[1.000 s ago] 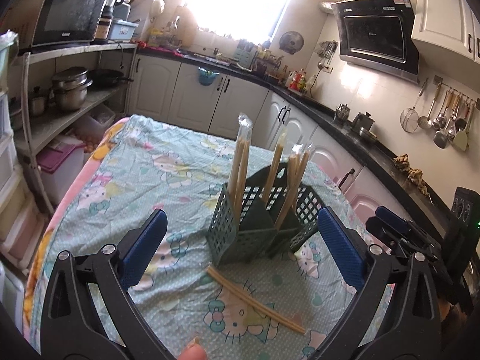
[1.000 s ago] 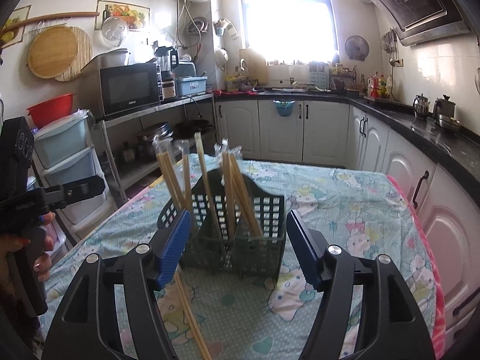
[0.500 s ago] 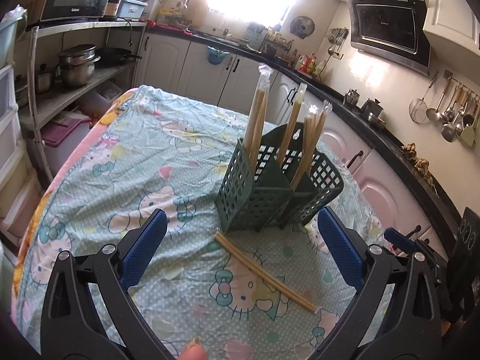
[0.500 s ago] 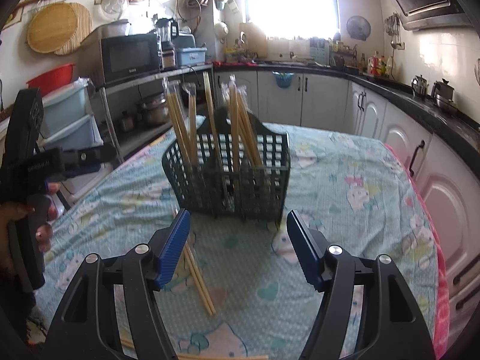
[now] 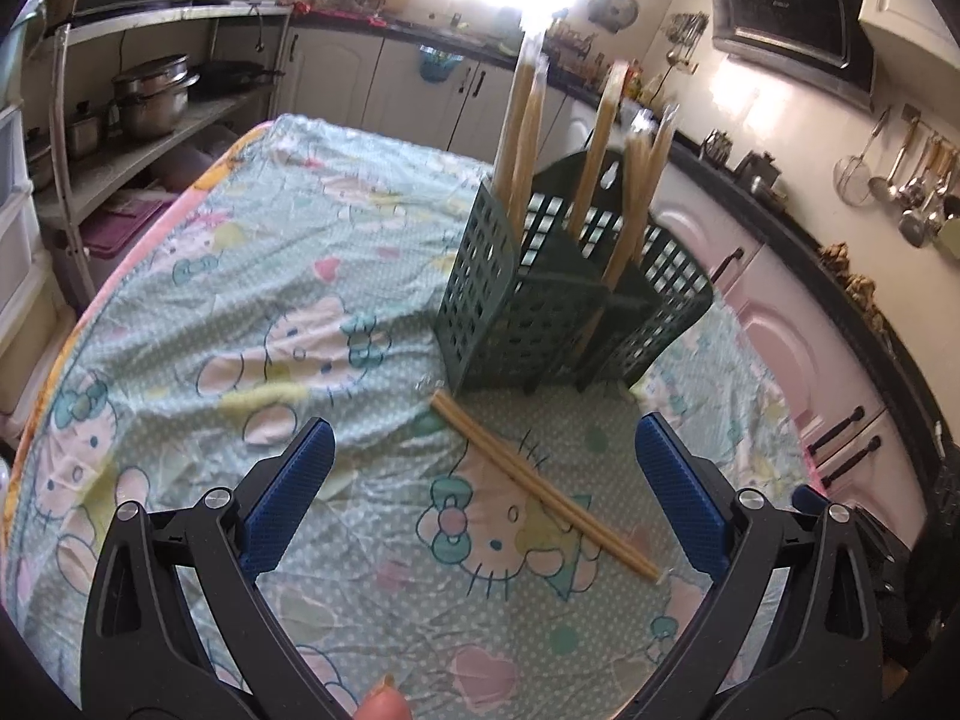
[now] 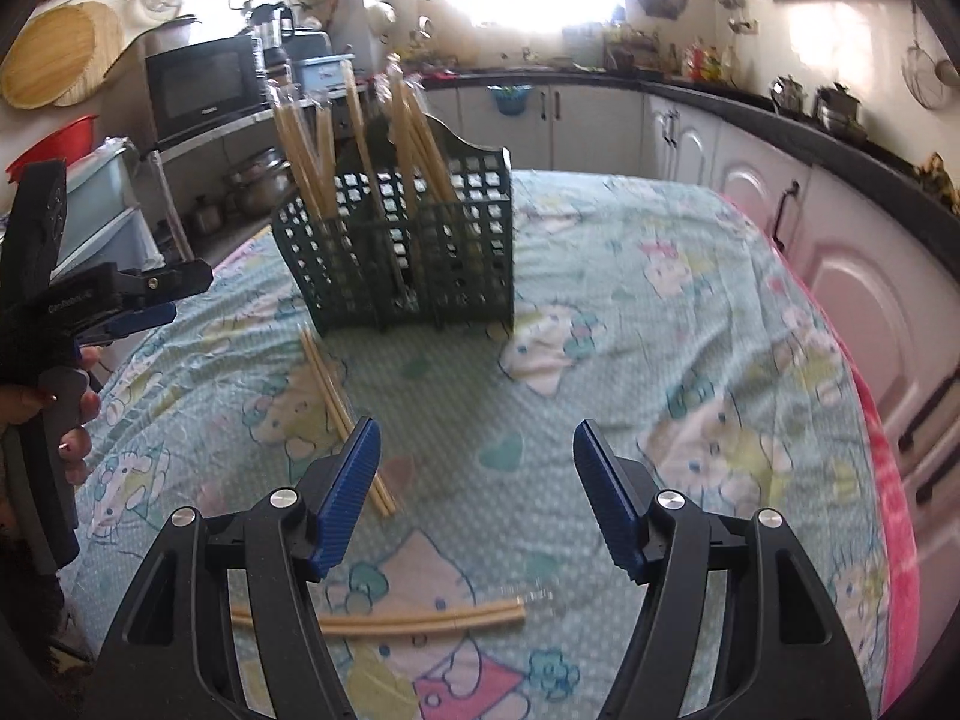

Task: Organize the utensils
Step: 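Withdraw both open tools and move toward the chopsticks on the cloth, then close the left tool on a wooden chopstick while the right tool grasps another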

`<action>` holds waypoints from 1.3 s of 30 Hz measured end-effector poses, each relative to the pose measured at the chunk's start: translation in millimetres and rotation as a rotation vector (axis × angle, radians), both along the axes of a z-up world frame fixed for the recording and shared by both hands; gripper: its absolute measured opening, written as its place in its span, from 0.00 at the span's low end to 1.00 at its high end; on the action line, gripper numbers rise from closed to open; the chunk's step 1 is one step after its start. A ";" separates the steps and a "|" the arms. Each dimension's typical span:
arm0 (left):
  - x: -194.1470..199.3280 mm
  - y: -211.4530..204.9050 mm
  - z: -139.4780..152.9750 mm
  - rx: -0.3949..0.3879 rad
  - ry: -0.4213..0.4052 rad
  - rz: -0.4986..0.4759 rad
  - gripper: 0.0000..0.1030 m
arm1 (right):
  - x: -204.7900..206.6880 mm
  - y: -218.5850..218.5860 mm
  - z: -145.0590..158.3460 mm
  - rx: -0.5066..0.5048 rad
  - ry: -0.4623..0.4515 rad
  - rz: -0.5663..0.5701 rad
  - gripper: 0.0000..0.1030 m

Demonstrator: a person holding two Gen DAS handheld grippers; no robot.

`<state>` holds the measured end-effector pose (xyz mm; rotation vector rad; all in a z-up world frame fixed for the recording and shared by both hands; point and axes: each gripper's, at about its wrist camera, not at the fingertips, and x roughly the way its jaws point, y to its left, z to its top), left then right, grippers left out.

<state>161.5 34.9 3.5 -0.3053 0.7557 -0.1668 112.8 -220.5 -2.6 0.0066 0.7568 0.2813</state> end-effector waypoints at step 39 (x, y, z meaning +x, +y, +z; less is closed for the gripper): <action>91.8 -4.4 -66.9 -0.055 0.344 0.027 0.41 | 31.7 -30.7 -55.4 0.254 0.378 -0.217 0.26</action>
